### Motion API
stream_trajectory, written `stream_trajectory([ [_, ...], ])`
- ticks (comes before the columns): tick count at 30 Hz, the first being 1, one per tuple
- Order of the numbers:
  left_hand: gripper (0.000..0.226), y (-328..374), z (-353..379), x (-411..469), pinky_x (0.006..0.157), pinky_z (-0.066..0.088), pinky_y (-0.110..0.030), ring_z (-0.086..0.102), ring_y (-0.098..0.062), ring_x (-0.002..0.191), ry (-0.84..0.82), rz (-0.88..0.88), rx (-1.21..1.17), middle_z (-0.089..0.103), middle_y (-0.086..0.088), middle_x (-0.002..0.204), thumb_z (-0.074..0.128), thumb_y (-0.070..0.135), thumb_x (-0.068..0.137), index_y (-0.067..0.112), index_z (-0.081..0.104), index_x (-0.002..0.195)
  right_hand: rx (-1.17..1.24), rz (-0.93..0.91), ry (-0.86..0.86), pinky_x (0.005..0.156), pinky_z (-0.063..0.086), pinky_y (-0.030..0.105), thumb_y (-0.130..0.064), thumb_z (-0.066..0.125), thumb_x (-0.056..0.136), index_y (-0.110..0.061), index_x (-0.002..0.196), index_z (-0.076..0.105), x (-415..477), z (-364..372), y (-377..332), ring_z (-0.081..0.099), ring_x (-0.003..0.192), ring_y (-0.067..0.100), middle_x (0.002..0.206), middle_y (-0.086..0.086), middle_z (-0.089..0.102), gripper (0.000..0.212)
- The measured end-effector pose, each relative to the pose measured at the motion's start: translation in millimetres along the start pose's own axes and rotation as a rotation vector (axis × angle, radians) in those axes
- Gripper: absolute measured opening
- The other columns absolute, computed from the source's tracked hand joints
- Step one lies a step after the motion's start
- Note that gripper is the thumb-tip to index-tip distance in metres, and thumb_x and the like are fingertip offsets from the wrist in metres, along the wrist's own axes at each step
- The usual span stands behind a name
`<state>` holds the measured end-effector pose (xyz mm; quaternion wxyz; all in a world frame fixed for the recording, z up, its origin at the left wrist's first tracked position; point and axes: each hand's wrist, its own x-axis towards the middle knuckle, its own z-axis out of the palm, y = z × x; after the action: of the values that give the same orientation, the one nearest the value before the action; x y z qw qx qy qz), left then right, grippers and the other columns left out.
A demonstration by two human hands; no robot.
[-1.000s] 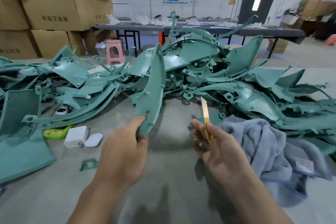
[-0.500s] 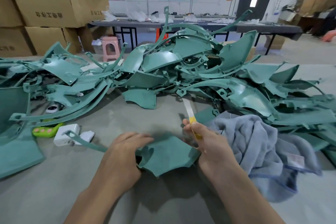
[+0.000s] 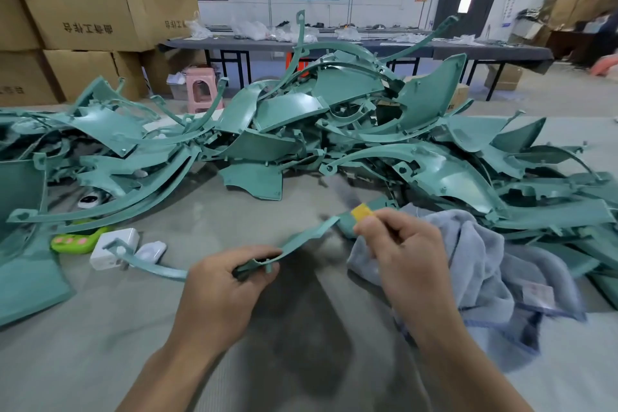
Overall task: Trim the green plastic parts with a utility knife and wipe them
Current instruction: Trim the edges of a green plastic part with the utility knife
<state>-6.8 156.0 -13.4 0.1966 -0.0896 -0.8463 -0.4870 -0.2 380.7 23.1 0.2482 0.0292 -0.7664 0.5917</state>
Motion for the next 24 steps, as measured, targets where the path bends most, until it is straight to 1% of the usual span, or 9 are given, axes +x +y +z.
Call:
stream_trajectory([
  [4,0.048,1.2,-1.2,4.9,0.067,0.050,-0.010,0.070,0.003,0.079,0.002,-0.019,-0.083,0.076,0.023,0.082,0.083,0.010,0.082,0.057,0.076,0.085,-0.225,-0.012,-0.195,0.052,0.036,0.032,-0.032,0.064,0.094,-0.017,0.072,0.062,-6.7,3.9,7.3,0.040,0.051,0.006,0.059,0.006,0.052,0.026],
  [7,0.045,1.6,-3.4,8.1,0.067,0.046,-0.007,0.070,0.002,0.080,-0.040,-0.005,-0.076,0.076,0.021,0.083,0.082,0.009,0.082,0.053,0.077,0.088,-0.397,0.037,0.006,0.055,0.037,0.020,-0.025,0.064,0.096,-0.015,0.068,0.062,0.5,2.3,12.7,0.051,0.060,0.011,0.063,-0.007,0.060,0.030],
  [9,0.047,1.8,-4.9,9.8,0.065,0.047,-0.008,0.069,0.002,0.077,-0.035,-0.016,-0.086,0.076,0.020,0.080,0.082,0.009,0.082,0.056,0.076,0.084,-0.379,0.020,0.110,0.053,0.036,0.019,-0.025,0.063,0.096,-0.017,0.067,0.062,3.5,-4.5,12.1,0.052,0.061,0.011,0.060,-0.009,0.059,0.030],
  [12,0.042,0.2,-5.9,11.7,0.059,0.046,-0.009,0.067,0.002,0.068,-0.035,-0.023,-0.114,0.076,0.015,0.076,0.081,0.009,0.084,0.051,0.078,0.082,-0.160,-0.028,-0.113,0.046,0.029,0.017,-0.028,0.065,0.093,-0.018,0.069,0.064,2.0,-7.8,7.0,0.038,0.047,0.006,0.050,-0.006,0.047,0.027],
  [14,0.040,0.5,-5.1,11.7,0.060,0.047,-0.011,0.067,0.002,0.068,-0.054,-0.027,-0.119,0.076,0.013,0.076,0.081,0.009,0.084,0.049,0.079,0.083,-0.230,0.018,-0.188,0.044,0.030,0.019,-0.025,0.066,0.094,-0.015,0.068,0.065,2.4,-5.6,8.5,0.040,0.046,0.006,0.050,-0.004,0.049,0.028],
  [16,0.047,2.4,-3.6,11.1,0.065,0.049,-0.010,0.069,0.002,0.075,-0.065,-0.031,-0.107,0.076,0.018,0.080,0.082,0.008,0.083,0.054,0.077,0.083,-0.409,0.093,-0.049,0.048,0.037,0.023,-0.024,0.062,0.096,-0.015,0.067,0.066,8.4,-7.8,14.7,0.050,0.051,0.013,0.052,-0.005,0.058,0.031],
  [18,0.053,4.6,-3.0,9.7,0.072,0.050,-0.010,0.070,0.004,0.082,-0.061,-0.004,-0.083,0.076,0.024,0.085,0.083,0.005,0.081,0.057,0.075,0.086,-0.430,0.168,0.038,0.047,0.034,0.023,-0.021,0.059,0.098,-0.012,0.067,0.067,12.7,-12.5,14.7,0.049,0.050,0.014,0.053,-0.004,0.060,0.033],
  [20,0.055,4.8,-1.7,7.7,0.077,0.050,-0.012,0.070,0.002,0.087,-0.061,0.067,-0.034,0.075,0.025,0.089,0.083,0.001,0.079,0.054,0.075,0.093,-0.145,0.278,-0.011,0.049,0.036,0.027,-0.016,0.061,0.098,-0.009,0.068,0.070,14.7,-15.1,13.6,0.045,0.050,0.015,0.054,-0.001,0.059,0.032],
  [24,0.052,12.2,2.0,3.4,0.090,0.049,-0.014,0.069,-0.002,0.100,-0.022,0.260,0.007,0.074,0.026,0.104,0.080,-0.002,0.074,0.040,0.077,0.104,0.717,0.744,-0.206,0.069,0.060,0.043,-0.011,0.065,0.091,0.001,0.077,0.070,14.1,-15.3,4.0,0.063,0.078,0.031,0.081,0.017,0.067,0.019],
])
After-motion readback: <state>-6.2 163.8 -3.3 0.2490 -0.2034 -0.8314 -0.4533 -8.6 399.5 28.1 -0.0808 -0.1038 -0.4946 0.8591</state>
